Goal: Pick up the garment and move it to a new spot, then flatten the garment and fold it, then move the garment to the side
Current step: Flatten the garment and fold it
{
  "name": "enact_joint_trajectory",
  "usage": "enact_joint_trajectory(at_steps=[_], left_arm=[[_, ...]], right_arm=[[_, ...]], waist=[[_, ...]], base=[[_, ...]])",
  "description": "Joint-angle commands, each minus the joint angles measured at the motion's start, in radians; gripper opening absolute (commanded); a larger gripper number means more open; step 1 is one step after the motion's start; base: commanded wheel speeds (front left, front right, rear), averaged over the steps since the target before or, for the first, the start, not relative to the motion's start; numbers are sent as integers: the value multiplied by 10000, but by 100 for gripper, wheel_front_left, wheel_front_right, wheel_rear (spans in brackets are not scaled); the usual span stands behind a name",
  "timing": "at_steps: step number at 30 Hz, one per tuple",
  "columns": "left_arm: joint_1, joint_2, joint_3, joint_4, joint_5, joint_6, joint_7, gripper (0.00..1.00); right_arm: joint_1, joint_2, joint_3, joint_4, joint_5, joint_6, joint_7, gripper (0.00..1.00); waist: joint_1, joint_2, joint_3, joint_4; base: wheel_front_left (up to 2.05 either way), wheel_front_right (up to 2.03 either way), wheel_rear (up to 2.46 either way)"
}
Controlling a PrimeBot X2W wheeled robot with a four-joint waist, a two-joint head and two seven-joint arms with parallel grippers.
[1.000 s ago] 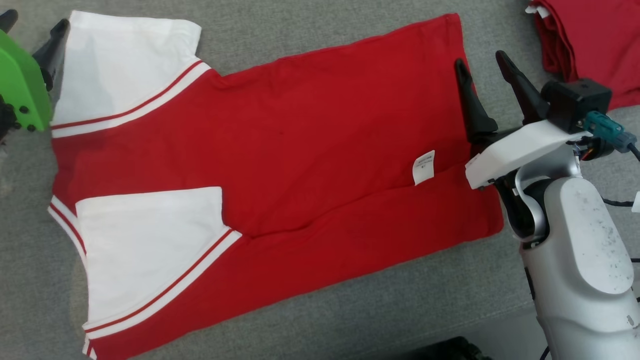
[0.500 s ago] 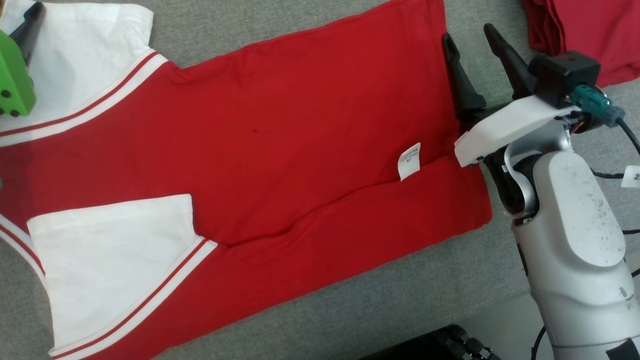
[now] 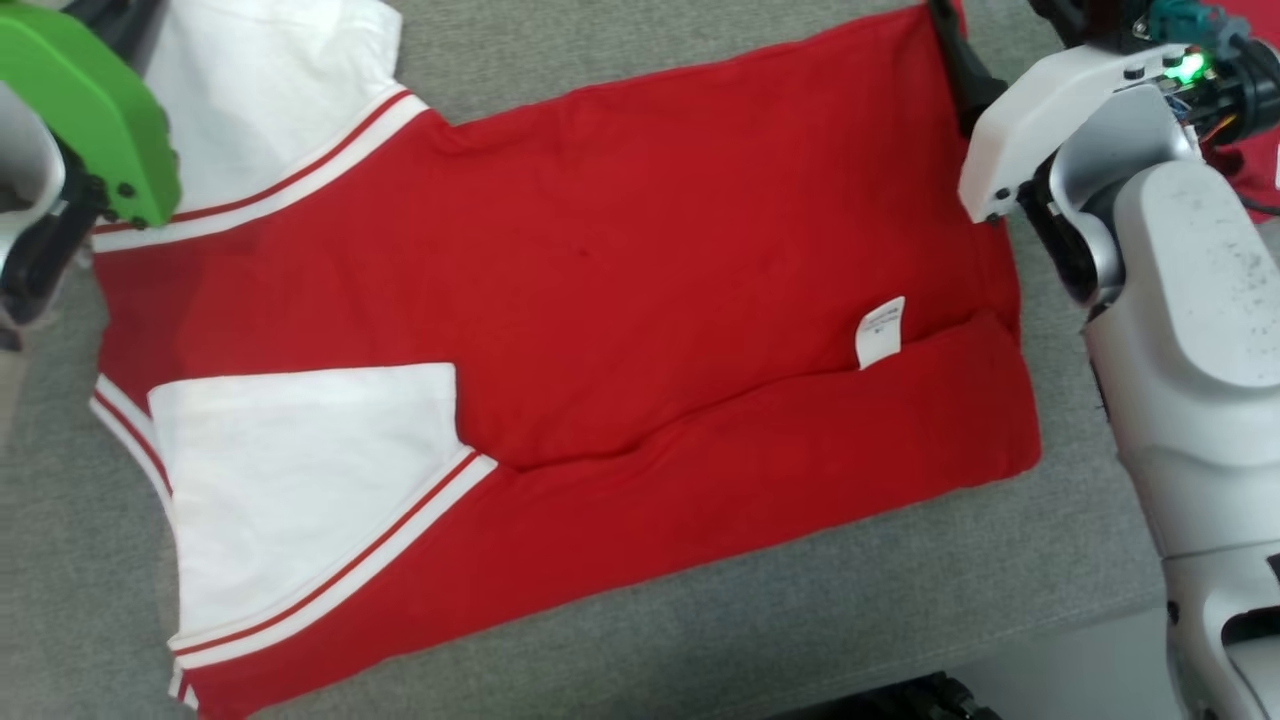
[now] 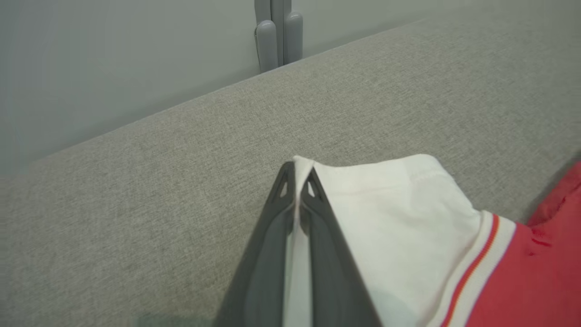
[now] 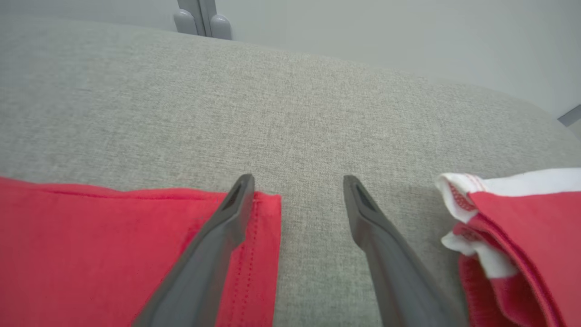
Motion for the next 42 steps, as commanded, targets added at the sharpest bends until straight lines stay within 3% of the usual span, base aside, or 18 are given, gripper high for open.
enact_joint_trajectory(at_steps=[1,8,9,10,11,12,13,15,25,32,42], left_arm=[[-141,-53,-83,-113,-53,-32,-122,0],[-66,-156,-568,-624,-234,-33,-502,0],[-42,-161,-620,-662,-264,-33,-541,0],[-22,-167,-661,-674,-263,-33,-588,0],[-2,-171,-700,-679,-281,-33,-617,0],[9,-180,-735,-687,-304,-33,-646,0],[18,-193,-769,-694,-303,-33,-696,0],[11,-191,-816,-699,-333,-34,-796,0],[-102,-287,-914,-479,-468,-34,-1506,0],[1377,-17,-1153,-1209,-770,-18,-2446,0],[4833,450,-968,-3208,-1384,1024,-3668,0]], right_arm=[[-145,-114,77,242,-40,-12,226,100],[-399,-637,631,812,533,-12,1355,100],[-396,-695,719,812,697,-9,1518,95],[-390,-747,811,804,815,-9,1656,80],[-379,-817,921,774,912,-9,1810,45],[-361,-851,1007,743,1001,-9,1917,38],[-330,-893,1097,688,1138,-9,2038,17],[-296,-983,1201,577,1290,-8,2128,0],[-578,-844,537,785,861,-11,927,0],[669,-825,206,474,1083,-12,-151,0],[3583,-885,-281,-1248,1387,-12,-532,0]], waist=[[-1,-1,-147,308],[-1,-1,-325,663],[-1,-1,-349,688],[-1,-1,-366,707],[-1,-1,-383,728],[-1,-1,-395,742],[-1,-1,-408,758],[-1,-1,-427,775],[-1,-1,-836,932],[-1,-1,-1848,1262],[-1,-1,-3010,1535]], base=[[0,0,0],[0,0,0],[0,0,0],[0,0,0],[0,0,0],[0,0,0],[0,0,0],[0,0,0],[0,0,0],[0,0,0],[0,0,0]])
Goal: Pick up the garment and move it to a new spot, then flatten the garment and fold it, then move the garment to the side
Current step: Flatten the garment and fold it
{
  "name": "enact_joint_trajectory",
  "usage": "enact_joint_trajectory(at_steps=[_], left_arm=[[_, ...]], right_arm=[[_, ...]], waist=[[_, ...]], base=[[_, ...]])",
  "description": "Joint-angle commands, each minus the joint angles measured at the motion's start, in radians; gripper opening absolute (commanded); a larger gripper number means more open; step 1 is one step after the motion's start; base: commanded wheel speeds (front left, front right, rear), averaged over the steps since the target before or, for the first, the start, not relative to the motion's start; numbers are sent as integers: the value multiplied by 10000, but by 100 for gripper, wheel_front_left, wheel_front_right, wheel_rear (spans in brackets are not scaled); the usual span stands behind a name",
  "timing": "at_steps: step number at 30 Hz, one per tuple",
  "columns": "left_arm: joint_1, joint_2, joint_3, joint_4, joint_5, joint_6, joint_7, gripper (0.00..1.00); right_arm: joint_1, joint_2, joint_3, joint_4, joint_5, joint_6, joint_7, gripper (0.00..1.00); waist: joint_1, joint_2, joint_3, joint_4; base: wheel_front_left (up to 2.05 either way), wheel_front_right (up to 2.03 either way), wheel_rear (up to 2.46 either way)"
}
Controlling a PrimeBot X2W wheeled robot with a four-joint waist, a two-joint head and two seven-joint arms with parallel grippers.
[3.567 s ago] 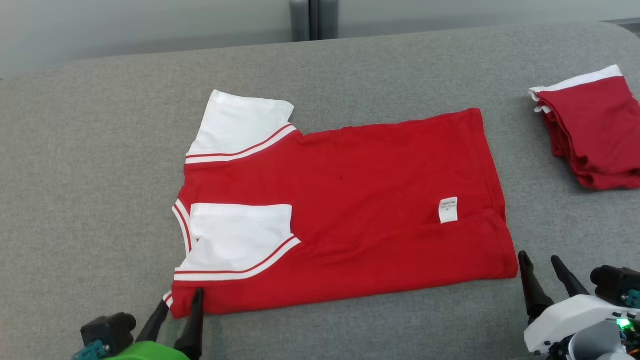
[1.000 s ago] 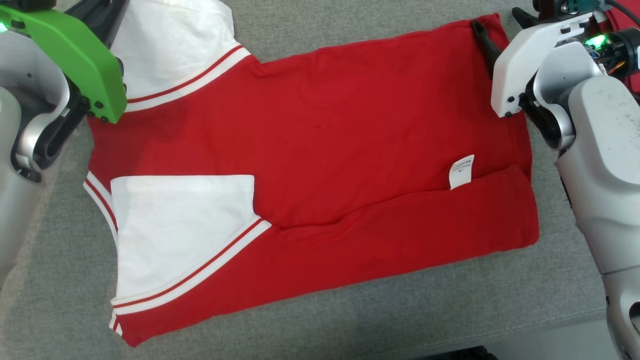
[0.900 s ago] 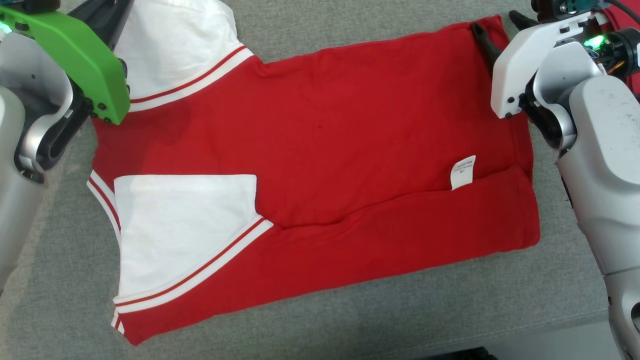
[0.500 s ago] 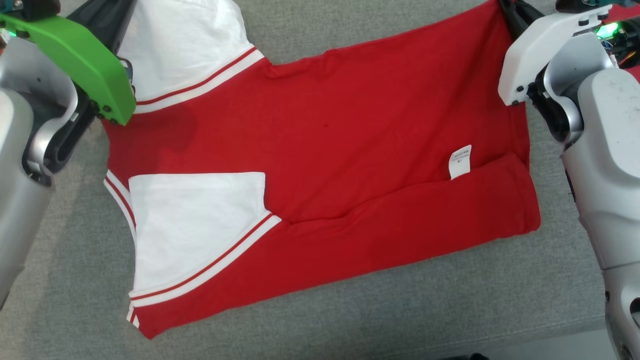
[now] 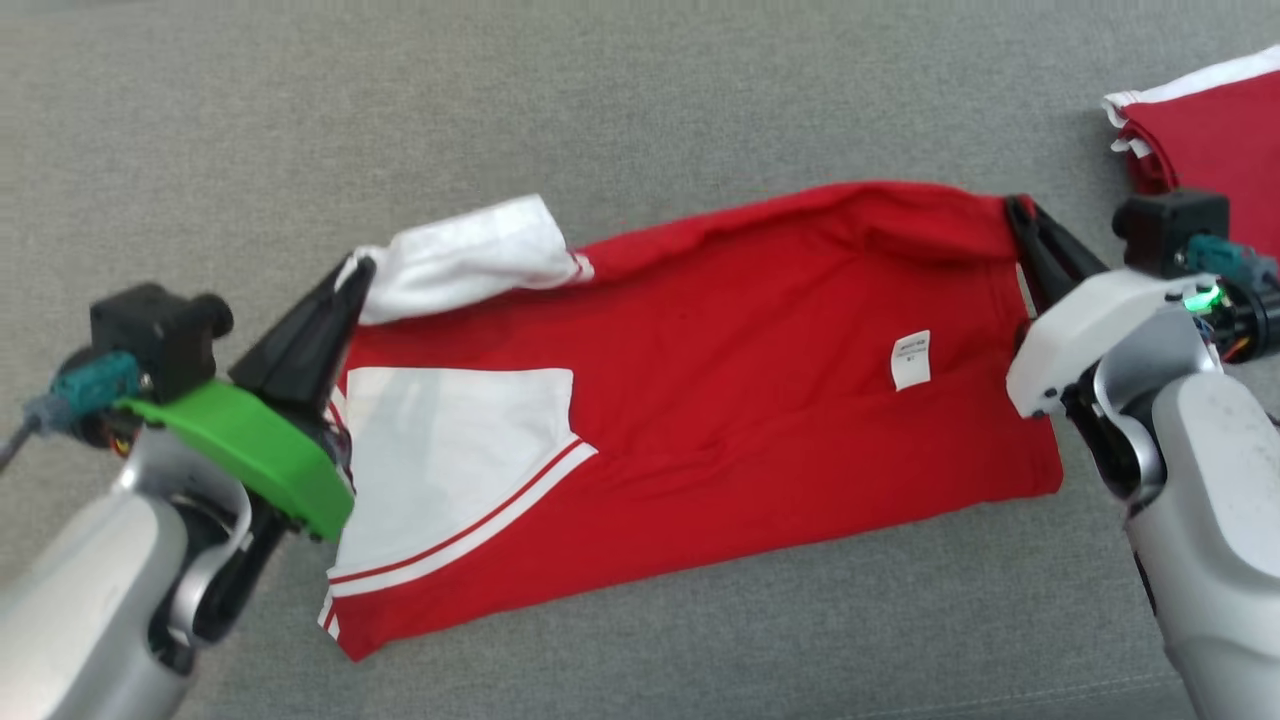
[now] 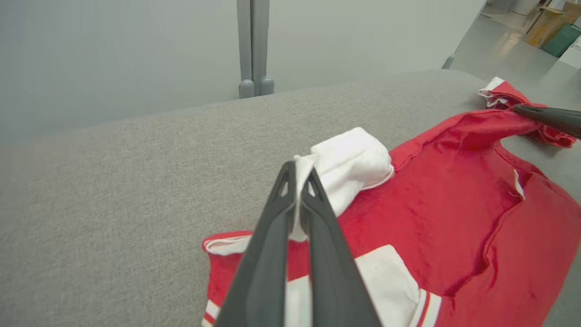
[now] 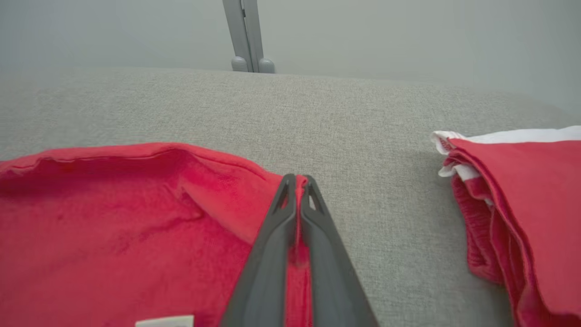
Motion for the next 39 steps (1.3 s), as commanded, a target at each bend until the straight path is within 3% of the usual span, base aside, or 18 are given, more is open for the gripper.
enact_joint_trajectory(at_steps=[1,6,16,17,18,19,20,27,34,39], left_arm=[[579,-23,-15,-204,-204,159,-150,0],[1870,-344,-118,-317,-526,501,-758,0],[3050,-847,-187,246,-824,478,-1733,0],[3181,-934,-241,329,-963,406,-1755,0],[3244,-967,-279,383,-996,369,-1779,10],[3285,-999,-281,485,-1051,332,-1827,33],[3332,-1033,-304,599,-1067,299,-1884,100],[3776,-1488,93,994,-1160,558,-2606,100],[4165,-1996,821,966,-469,903,-2913,100],[4322,-2614,1432,888,163,846,-2918,100]], right_arm=[[531,-30,-179,-170,-52,-12,6,0],[1697,205,-798,-701,-128,-12,158,0],[2767,691,-1667,-1208,-629,-13,240,2],[2853,767,-1798,-1207,-703,-13,211,31],[2925,833,-1887,-1226,-757,-13,157,90],[3006,908,-1964,-1242,-841,-13,112,100],[3095,1007,-2047,-1262,-876,-13,54,100],[3748,1421,-2806,-1384,-924,-13,-253,100],[3932,1626,-3360,-1498,-1039,-13,-324,100],[3596,1672,-3431,-1057,-1223,-13,-348,100]], waist=[[0,0,-486,215],[0,0,-730,328],[0,0,-935,420],[0,0,-968,435],[0,0,-993,447],[0,0,-1019,461],[0,0,-1057,469],[0,0,-1294,612],[0,0,-1538,700],[0,0,-1596,847]], base=[[0,0,0],[0,0,0],[0,0,0],[0,0,0],[0,0,0],[0,0,0],[0,0,0],[0,0,0],[0,0,0],[0,0,0]])
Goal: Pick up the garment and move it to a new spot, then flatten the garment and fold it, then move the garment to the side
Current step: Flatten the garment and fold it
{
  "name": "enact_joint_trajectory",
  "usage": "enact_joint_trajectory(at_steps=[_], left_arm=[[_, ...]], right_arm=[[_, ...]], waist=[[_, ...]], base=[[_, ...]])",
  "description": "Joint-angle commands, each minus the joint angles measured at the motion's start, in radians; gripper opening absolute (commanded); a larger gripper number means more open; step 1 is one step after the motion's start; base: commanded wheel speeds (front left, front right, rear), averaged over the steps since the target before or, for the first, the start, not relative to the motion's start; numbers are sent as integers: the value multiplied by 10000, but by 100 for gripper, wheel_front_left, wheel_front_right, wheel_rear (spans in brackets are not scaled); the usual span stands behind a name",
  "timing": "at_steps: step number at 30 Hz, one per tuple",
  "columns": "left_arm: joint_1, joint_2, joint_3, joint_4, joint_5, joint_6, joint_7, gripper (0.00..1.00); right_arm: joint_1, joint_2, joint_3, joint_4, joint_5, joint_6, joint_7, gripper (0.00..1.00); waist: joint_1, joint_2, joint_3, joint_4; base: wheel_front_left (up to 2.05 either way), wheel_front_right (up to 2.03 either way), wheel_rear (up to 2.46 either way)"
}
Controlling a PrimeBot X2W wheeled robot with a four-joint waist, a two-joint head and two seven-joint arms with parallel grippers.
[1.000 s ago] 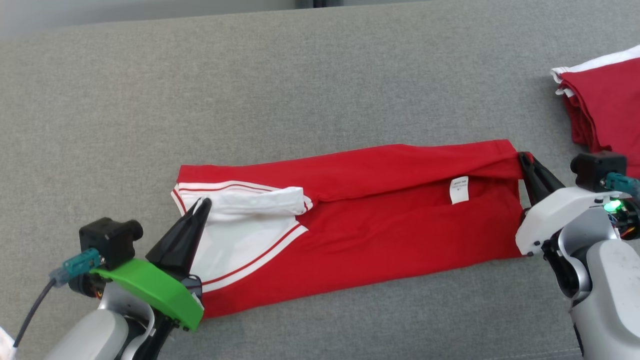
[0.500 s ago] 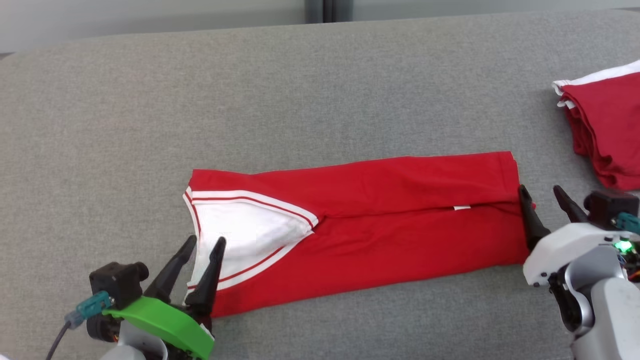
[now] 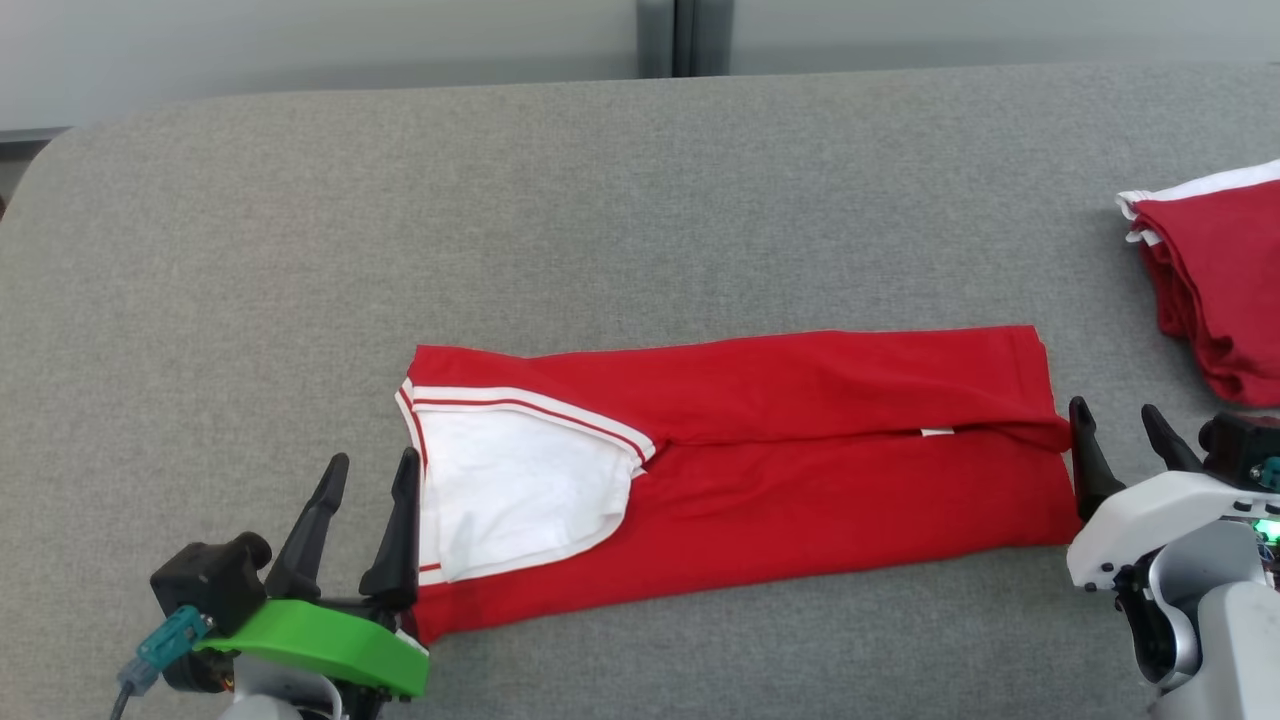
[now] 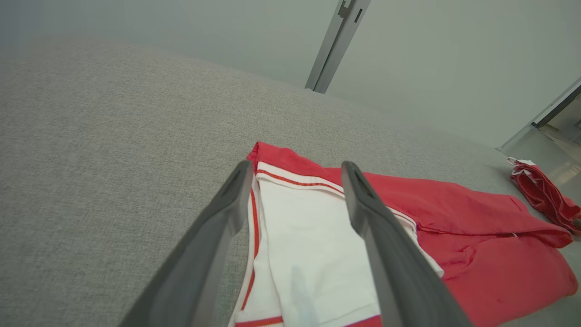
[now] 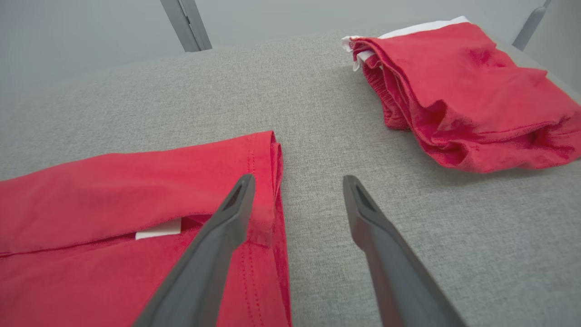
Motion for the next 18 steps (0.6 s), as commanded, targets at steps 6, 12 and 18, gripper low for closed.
enact_joint_trajectory(at_steps=[6,12,18], left_arm=[[226,-477,676,9,975,-96,-32,100],[408,-944,1403,110,1992,-126,-32,100],[439,-1337,1954,420,2684,-302,-33,100]], right_arm=[[-566,30,42,775,-295,-13,-324,100],[-807,63,148,1516,-670,-13,-746,100],[-834,95,131,2303,-763,-13,-1242,100]], waist=[[0,0,16,273],[0,0,-39,440],[0,0,-112,458]], base=[[0,0,0],[0,0,0],[0,0,0]])
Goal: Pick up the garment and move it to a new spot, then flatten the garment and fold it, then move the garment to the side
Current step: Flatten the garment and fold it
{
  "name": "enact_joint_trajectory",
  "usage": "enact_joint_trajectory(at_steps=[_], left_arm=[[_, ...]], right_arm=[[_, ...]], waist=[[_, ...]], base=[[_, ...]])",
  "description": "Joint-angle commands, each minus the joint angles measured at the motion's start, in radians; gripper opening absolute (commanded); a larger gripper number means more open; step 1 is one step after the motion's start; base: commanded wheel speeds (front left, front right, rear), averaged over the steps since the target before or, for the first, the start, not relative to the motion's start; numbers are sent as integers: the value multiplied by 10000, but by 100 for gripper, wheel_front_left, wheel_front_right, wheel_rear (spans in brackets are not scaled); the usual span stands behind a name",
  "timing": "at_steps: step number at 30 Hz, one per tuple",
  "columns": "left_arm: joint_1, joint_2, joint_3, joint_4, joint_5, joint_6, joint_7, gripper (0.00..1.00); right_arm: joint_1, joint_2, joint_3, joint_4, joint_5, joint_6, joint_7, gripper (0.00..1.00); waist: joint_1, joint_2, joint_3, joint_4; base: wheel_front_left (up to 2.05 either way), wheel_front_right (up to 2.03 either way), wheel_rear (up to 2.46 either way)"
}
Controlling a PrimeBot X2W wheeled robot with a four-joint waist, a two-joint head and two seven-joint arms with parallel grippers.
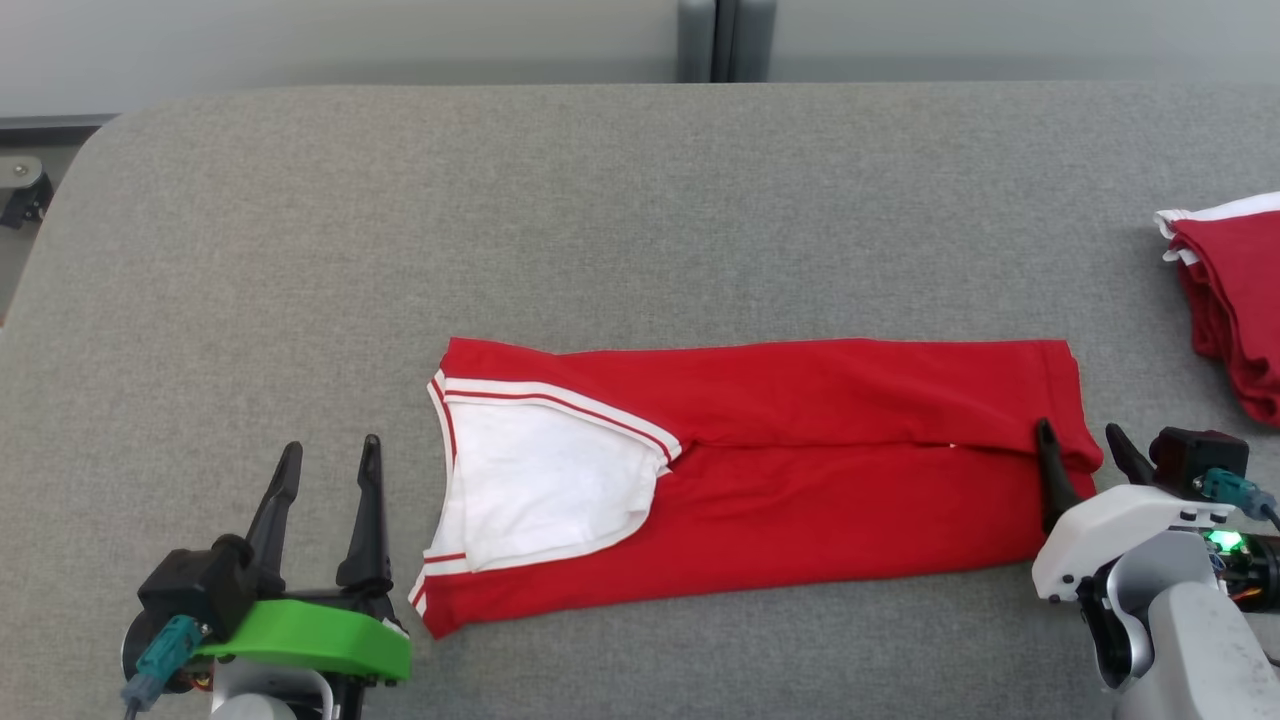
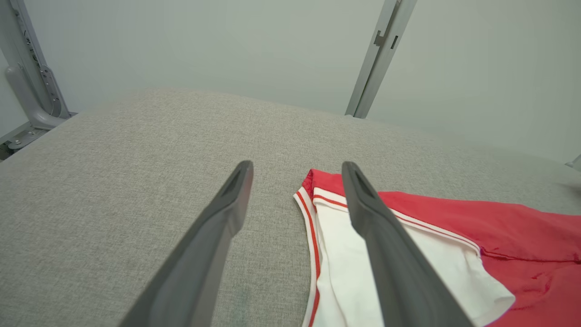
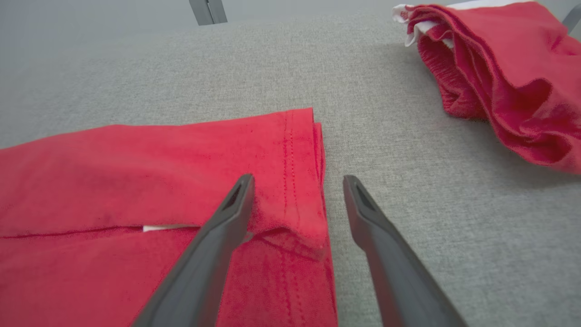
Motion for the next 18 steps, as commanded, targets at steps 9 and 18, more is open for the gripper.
enact_joint_trajectory(at_steps=[9,18], left_arm=[[249,-618,741,527,627,-511,-28,100],[272,-981,1179,794,936,-889,-28,100]], right_arm=[[-283,-6,-10,1521,-85,-13,-798,100],[-764,3,428,2679,-144,-13,-1135,0]], waist=[[0,0,-100,-106],[0,0,-125,-209]], base=[[0,0,0],[0,0,0]])
